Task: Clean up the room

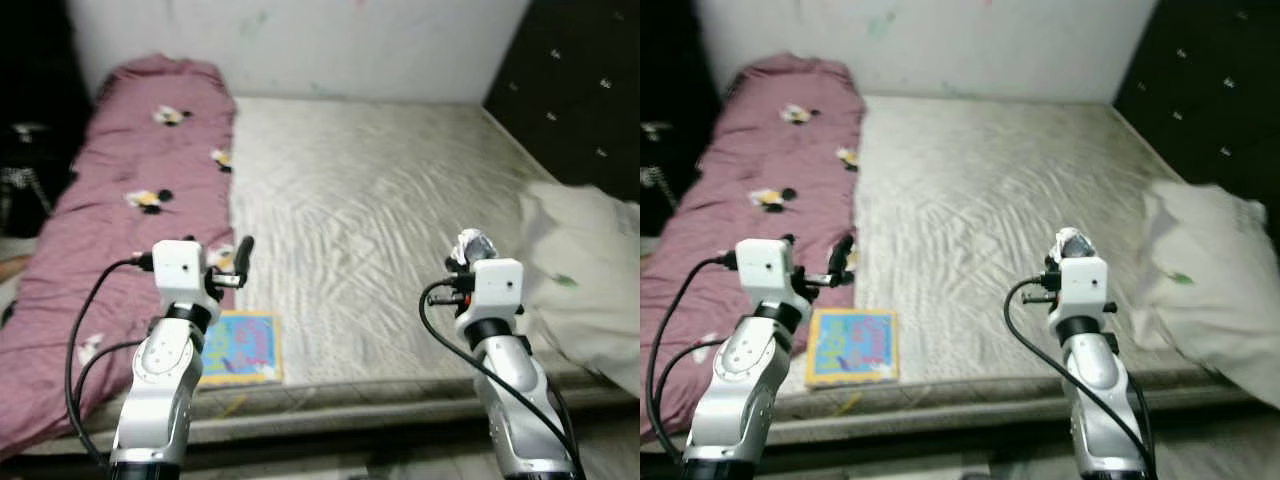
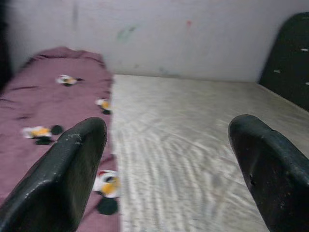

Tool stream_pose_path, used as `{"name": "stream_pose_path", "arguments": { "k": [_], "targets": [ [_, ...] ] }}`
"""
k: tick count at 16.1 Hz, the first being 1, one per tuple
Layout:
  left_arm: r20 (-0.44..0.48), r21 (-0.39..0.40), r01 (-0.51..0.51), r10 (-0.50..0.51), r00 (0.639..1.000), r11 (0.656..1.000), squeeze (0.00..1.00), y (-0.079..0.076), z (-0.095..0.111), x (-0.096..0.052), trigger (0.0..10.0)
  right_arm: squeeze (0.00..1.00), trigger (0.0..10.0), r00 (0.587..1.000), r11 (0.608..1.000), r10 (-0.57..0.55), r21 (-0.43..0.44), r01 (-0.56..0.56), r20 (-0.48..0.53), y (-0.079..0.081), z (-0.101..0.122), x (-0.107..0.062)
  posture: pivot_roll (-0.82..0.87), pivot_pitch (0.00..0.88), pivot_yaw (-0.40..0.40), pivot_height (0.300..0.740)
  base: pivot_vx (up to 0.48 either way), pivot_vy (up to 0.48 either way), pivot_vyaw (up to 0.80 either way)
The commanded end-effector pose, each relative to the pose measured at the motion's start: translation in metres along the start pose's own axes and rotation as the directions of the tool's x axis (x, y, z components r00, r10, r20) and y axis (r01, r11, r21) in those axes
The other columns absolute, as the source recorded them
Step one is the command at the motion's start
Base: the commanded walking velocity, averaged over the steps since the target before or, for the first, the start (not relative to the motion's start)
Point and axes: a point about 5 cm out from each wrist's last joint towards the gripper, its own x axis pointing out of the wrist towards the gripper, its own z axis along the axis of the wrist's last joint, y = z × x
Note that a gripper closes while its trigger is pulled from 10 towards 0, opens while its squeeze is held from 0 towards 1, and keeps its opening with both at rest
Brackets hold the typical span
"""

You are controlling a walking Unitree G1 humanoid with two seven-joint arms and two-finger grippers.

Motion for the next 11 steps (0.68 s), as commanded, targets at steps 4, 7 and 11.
{"name": "stream_pose_path", "arguments": {
  "k": [4, 7, 11],
  "targets": [
    [-0.023, 0.002, -0.033, 0.033, 0.999, 0.999, 0.0, 0.0045, -0.0017, 0.0007, 10.0, 0.0, 10.0, 1.0, 1.0, 0.011, 0.006, -0.011, 0.017, 0.0036, 0.0039, 0.0016, -0.02, 0.0, -0.089, 0.74, 0.0, 0.12, 0.0],
    [-0.024, -0.008, -0.033, 0.033, 0.999, 0.999, 0.0, 0.0048, -0.0015, 0.0013, 10.0, 0.0, 10.0, 0.999, 0.999, 0.032, -0.012, -0.032, 0.025, 0.0067, 0.0052, 0.002, -0.02, 0.0, -0.09, 0.74, 0.0, 0.48, 0.0],
    [-0.02, 0.001, -0.042, 0.042, 0.999, 0.999, 0.0, 0.005, -0.0008, 0.0024, 10.0, 0.0, 10.0, 0.999, 1.0, 0.023, -0.001, -0.023, 0.029, 0.0052, 0.0057, 0.0029, -0.02, 0.0, -0.092, 0.74, 0.0, 0.48, 0.0]
  ]
}}
